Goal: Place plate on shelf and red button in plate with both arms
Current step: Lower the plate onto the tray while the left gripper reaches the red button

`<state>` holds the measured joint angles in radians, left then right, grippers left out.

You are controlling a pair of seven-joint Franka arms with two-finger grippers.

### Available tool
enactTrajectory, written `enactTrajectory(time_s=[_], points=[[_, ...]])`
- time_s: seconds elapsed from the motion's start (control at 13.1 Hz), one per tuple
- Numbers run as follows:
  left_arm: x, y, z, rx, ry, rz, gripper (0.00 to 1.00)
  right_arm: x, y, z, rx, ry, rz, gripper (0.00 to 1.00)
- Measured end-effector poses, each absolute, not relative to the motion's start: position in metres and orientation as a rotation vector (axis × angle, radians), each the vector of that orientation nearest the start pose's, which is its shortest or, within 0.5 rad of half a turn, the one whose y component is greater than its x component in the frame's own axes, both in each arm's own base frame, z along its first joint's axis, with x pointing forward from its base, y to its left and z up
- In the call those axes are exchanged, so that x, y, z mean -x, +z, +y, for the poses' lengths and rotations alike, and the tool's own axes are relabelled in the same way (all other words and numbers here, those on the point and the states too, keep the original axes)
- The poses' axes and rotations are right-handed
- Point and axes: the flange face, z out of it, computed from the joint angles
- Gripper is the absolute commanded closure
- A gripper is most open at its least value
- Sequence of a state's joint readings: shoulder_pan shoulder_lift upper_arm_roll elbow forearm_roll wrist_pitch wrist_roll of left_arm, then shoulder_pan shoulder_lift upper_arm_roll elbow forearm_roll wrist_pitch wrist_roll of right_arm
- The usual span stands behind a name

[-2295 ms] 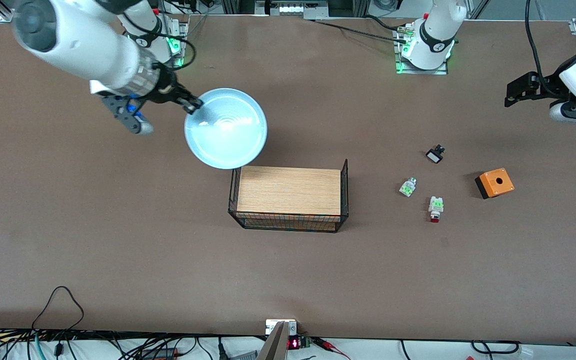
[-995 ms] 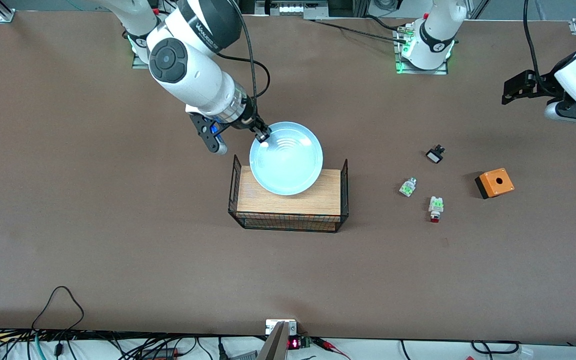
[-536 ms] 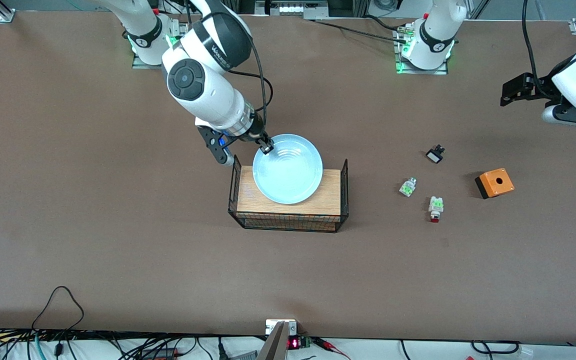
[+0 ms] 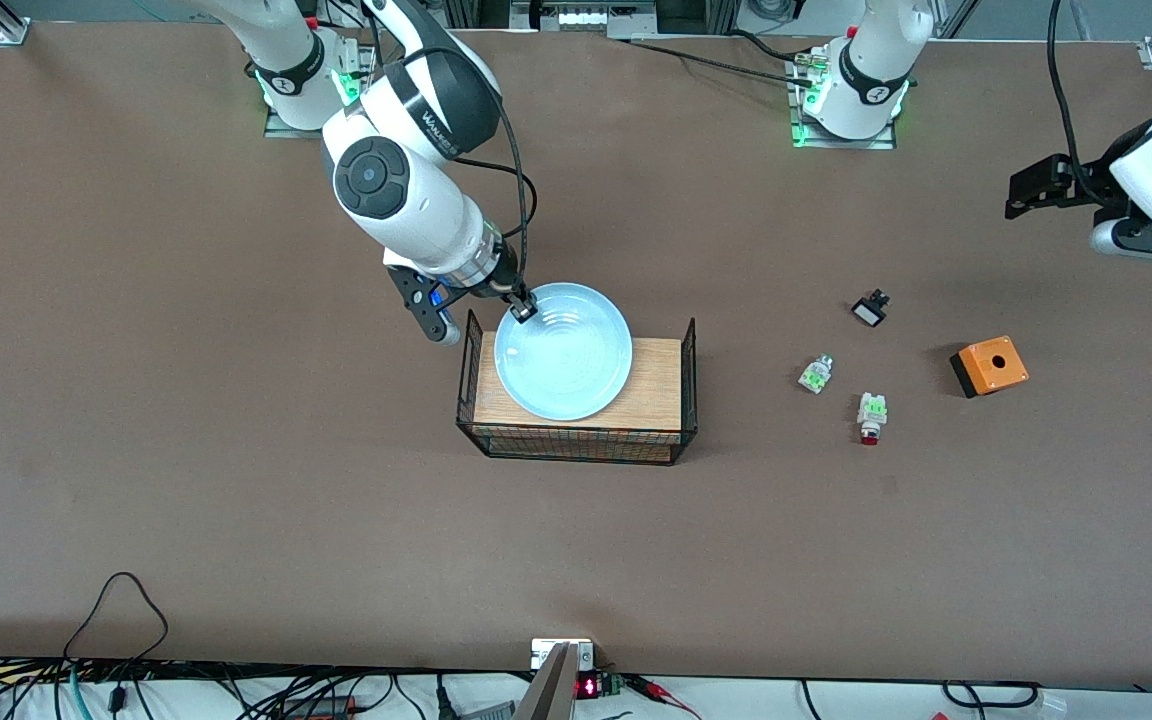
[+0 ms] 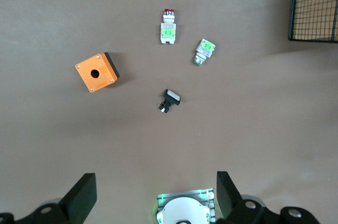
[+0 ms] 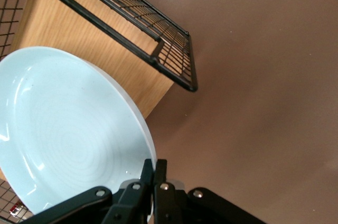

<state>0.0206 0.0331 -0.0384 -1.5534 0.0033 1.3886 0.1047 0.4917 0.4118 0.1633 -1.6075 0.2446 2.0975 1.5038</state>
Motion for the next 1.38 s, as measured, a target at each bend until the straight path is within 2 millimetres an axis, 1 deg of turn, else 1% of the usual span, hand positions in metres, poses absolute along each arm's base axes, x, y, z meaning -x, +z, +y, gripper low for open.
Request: enactTrajectory(time_s=[0.08,0.15,0.38,0.54,0.61,0.69,0.77,0.84,1.07,1.22,1.38], points=[[-0.550,0.592,-0.005,3.127,0.313,0.182,0.00,-0.541,0.402,0.413,2.574,0.304,1.375,1.00],[-0.560,0.579,0.000,3.129,0.313,0.169,0.00,-0.542,0.400,0.414,2.571,0.301,1.374,1.00],[-0.592,0.525,0.013,3.135,0.328,0.137,0.00,-0.543,0.392,0.416,2.569,0.301,1.375,1.00],[-0.607,0.489,0.016,3.131,0.365,0.132,0.00,-0.543,0.391,0.417,2.568,0.299,1.374,1.00],[-0.614,0.471,0.016,3.131,0.384,0.134,0.00,-0.544,0.392,0.417,2.567,0.297,1.373,0.94],[-0.621,0.452,0.015,3.130,0.397,0.138,0.00,-0.544,0.392,0.417,2.566,0.296,1.373,0.57],[-0.628,0.434,0.014,3.131,0.404,0.143,0.00,-0.545,0.392,0.416,2.567,0.293,1.368,0.26],[-0.635,0.416,0.013,3.131,0.403,0.148,0.00,-0.545,0.392,0.416,2.573,0.288,1.352,0.00],[-0.648,0.367,0.012,3.128,0.421,0.156,0.00,-0.550,0.396,0.413,2.595,0.262,1.284,0.00],[-0.657,0.333,0.010,3.131,0.400,0.161,0.00,-0.558,0.402,0.405,2.588,0.237,1.285,0.00],[-0.663,0.297,0.007,3.139,0.350,0.170,0.00,-0.564,0.416,0.400,2.570,0.208,1.278,0.00]])
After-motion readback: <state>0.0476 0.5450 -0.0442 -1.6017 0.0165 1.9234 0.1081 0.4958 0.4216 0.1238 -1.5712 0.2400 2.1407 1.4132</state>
